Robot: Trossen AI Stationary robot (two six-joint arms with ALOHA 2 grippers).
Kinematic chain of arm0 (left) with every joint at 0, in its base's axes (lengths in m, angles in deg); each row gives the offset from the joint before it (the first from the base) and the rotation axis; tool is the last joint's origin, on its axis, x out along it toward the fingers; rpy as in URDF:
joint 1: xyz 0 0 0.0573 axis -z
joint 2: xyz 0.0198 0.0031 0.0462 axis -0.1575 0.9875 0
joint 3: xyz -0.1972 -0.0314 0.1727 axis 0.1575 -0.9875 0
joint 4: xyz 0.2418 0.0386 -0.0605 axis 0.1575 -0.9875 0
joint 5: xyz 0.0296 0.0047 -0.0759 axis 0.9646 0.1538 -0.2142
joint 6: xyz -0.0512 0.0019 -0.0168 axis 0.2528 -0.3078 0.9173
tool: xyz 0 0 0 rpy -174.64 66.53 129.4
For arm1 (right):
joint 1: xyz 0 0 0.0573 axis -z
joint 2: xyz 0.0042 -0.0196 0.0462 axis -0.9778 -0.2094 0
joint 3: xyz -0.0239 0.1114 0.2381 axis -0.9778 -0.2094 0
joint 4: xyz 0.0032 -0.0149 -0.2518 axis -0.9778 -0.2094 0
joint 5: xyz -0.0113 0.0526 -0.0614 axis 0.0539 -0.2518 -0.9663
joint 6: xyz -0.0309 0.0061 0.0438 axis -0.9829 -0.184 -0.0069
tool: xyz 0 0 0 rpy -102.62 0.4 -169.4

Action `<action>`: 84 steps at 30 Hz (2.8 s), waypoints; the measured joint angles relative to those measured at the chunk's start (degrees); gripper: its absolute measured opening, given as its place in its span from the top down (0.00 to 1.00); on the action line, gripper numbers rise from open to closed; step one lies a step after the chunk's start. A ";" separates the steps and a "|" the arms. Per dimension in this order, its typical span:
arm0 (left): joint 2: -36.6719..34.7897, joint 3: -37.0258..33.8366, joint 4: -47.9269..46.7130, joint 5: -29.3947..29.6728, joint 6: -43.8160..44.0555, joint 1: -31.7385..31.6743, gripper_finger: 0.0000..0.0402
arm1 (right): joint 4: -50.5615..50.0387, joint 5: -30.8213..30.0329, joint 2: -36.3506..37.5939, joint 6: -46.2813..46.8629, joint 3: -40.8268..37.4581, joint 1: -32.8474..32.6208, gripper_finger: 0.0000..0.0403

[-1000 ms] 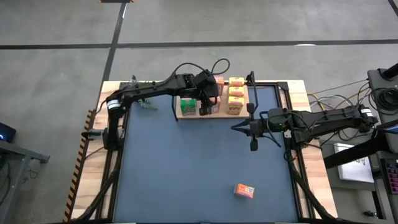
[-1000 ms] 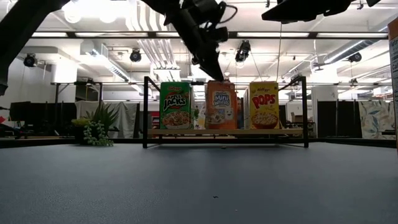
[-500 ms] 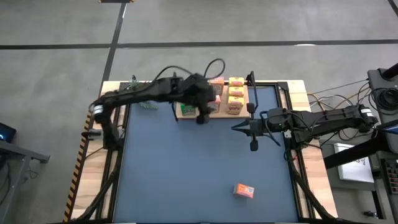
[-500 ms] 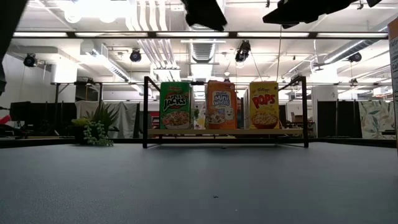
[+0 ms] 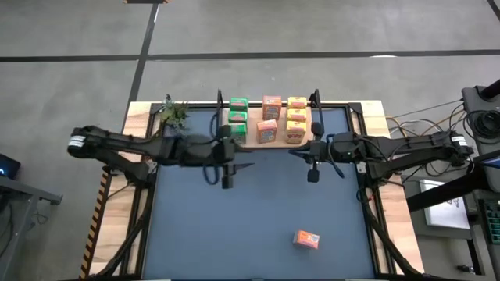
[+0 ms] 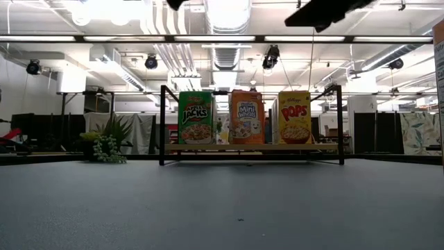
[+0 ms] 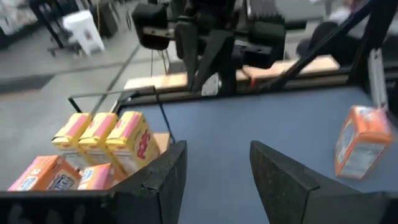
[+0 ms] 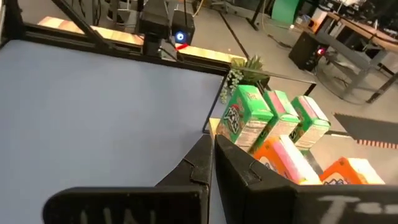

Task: Stack cereal on shelf
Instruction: Stack the left orange cereal box on the shelf

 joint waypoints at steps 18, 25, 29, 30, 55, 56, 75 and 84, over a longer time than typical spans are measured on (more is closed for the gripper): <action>-16.06 -27.35 22.91 1.70 4.54 2.60 0.60 | -28.09 4.62 -25.52 -4.48 31.02 11.62 0.98; -17.30 -31.10 23.82 1.70 5.39 2.60 0.60 | -37.38 11.76 -34.91 -7.32 41.82 20.74 0.97; -17.35 -32.21 24.19 1.70 5.41 2.60 0.60 | -38.98 18.47 -38.43 -6.48 45.47 24.99 0.90; -17.35 -32.33 24.21 1.70 5.41 2.60 0.60 | -39.27 19.79 -39.15 -6.47 46.18 25.79 0.87; -17.39 -32.41 23.82 1.70 5.25 2.58 0.60 | -39.94 16.52 -48.39 -12.58 47.03 26.80 0.33; -17.39 -32.41 23.64 1.70 5.28 2.58 0.60 | -39.89 16.50 -48.39 -12.54 47.03 26.80 0.35; -17.39 -32.41 23.10 1.70 5.38 2.58 0.60 | -37.58 11.88 -48.28 -10.95 47.62 28.93 0.57; -17.37 -32.41 22.42 1.68 5.38 2.58 0.60 | -37.65 13.14 -48.28 -12.70 47.62 30.88 0.58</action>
